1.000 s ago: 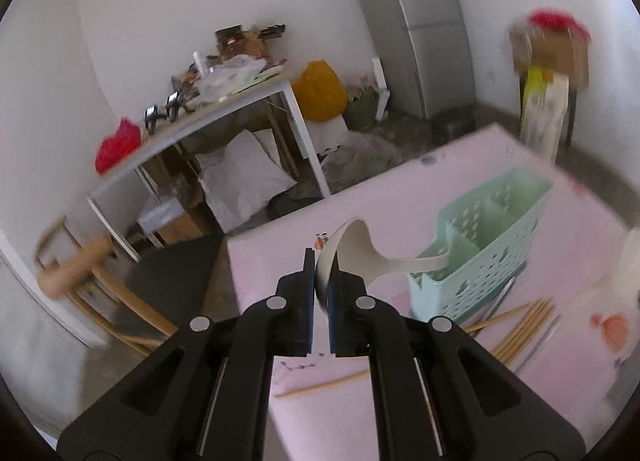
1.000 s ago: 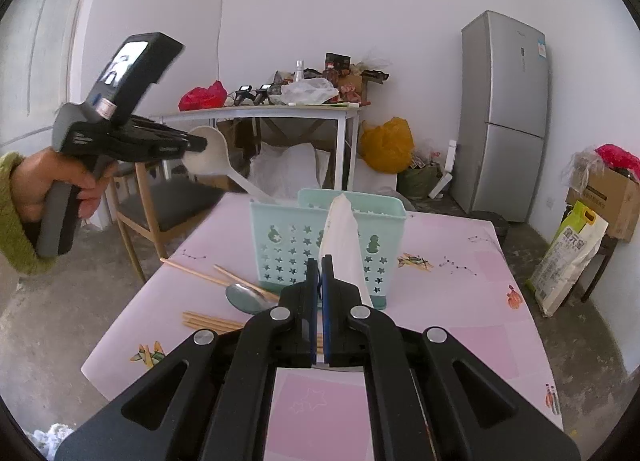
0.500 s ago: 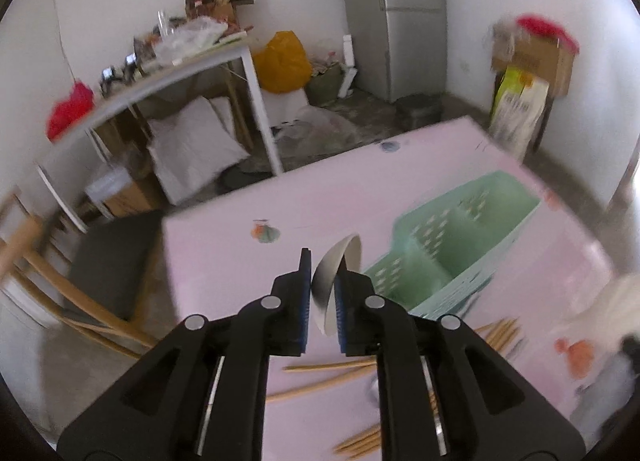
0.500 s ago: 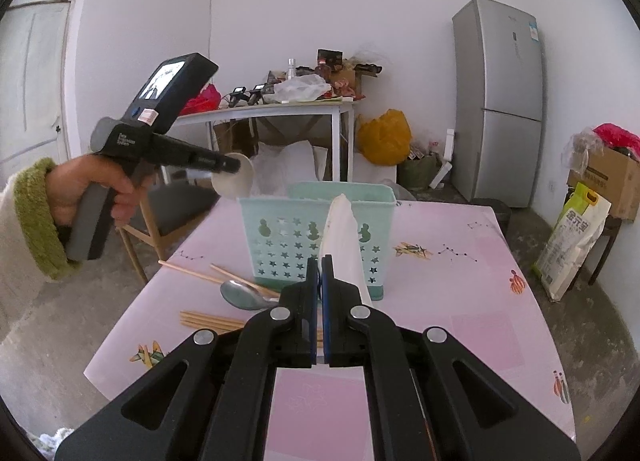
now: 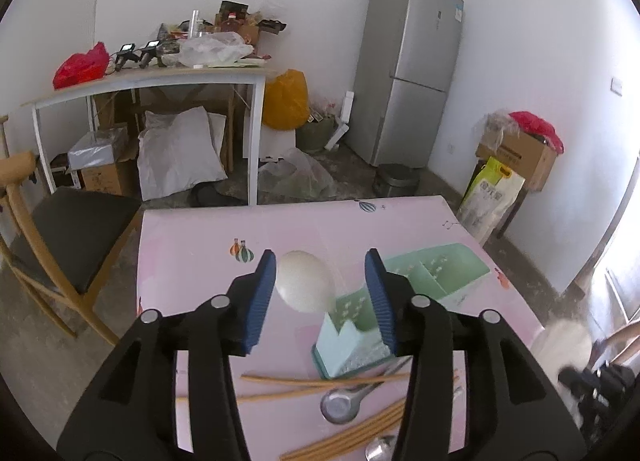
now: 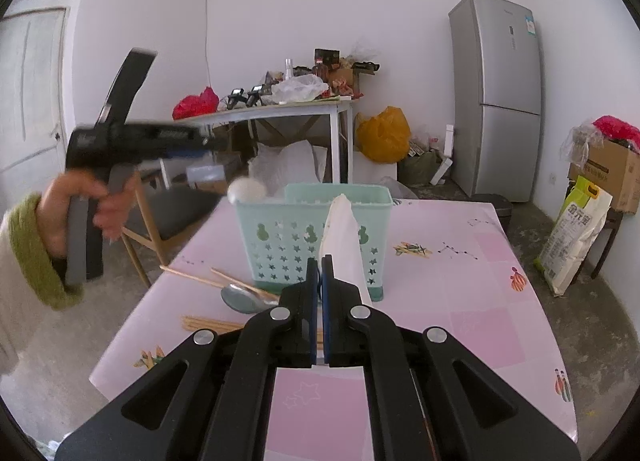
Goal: Organize utensils
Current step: 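Lower the ladle into the holder and open the left tool while the right tool lifts the rice spoon, then lower the white rice spoon into the holder and open the right tool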
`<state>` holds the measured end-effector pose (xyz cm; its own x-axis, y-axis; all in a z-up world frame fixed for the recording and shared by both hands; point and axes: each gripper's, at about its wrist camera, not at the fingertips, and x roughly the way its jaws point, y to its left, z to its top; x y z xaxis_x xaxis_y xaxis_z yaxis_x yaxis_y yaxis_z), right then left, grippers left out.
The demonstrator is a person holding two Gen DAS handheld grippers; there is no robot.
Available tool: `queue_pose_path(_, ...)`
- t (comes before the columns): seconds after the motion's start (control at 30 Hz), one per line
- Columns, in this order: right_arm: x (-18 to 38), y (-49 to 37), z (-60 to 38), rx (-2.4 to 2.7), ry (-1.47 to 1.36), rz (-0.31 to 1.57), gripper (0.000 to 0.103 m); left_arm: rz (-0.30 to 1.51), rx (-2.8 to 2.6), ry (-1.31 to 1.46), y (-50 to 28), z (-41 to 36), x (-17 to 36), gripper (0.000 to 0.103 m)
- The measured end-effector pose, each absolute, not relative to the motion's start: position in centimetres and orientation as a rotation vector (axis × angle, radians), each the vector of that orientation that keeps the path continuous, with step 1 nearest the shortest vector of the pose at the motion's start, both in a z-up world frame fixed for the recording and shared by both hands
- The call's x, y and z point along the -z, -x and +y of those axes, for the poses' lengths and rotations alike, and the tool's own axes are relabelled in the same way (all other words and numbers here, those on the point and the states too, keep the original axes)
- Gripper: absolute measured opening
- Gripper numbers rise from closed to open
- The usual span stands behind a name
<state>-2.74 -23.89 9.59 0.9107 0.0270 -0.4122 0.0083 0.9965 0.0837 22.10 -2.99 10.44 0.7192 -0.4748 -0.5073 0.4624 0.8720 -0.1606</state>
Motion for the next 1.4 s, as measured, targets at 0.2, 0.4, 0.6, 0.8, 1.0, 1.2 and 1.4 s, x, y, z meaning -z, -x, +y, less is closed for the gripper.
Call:
queue_pose_path(0.2, -11.9, 2.6, -26.9, -0.049, -0.189, 0.391, 0.002, 0.585, 0.502, 0.110, -19.2, -0.8, -8.4, 0.059)
queue_pose_path(0.4, -15.6, 1.5, -28.7, -0.084, -0.221, 0.305, 0.002, 0.644, 0.475, 0.123, -16.3, 0.4, -4.6, 0.069)
queue_pose_path(0.6, -18.6, -1.0, -29.2, -0.113, -0.217, 0.236, 0.002, 0.711, 0.447, 0.153, -15.3, 1.8, -1.9, 0.078)
queue_pose_path(0.8, -20.3, -4.9, -28.8, -0.151, -0.217, 0.222, 0.002, 0.716, 0.409, 0.178, -14.4, 3.5, -0.6, 0.083)
queue_pose_path(1.0, -18.2, -8.8, -27.2, -0.137, -0.162, 0.306, 0.002, 0.710, 0.406, 0.181, -13.8, 4.4, 0.2, 0.083)
queue_pose_path(1.2, -14.3, -12.2, -27.1, -0.102, -0.158, 0.435, 0.002, 0.711, 0.414, 0.172, -13.8, 4.6, 0.6, 0.083)
queue_pose_path(1.4, -10.8, -14.2, -27.8, -0.058, -0.169, 0.566, 0.003, 0.709, 0.407, 0.179, -13.7, 4.9, 0.8, 0.083)
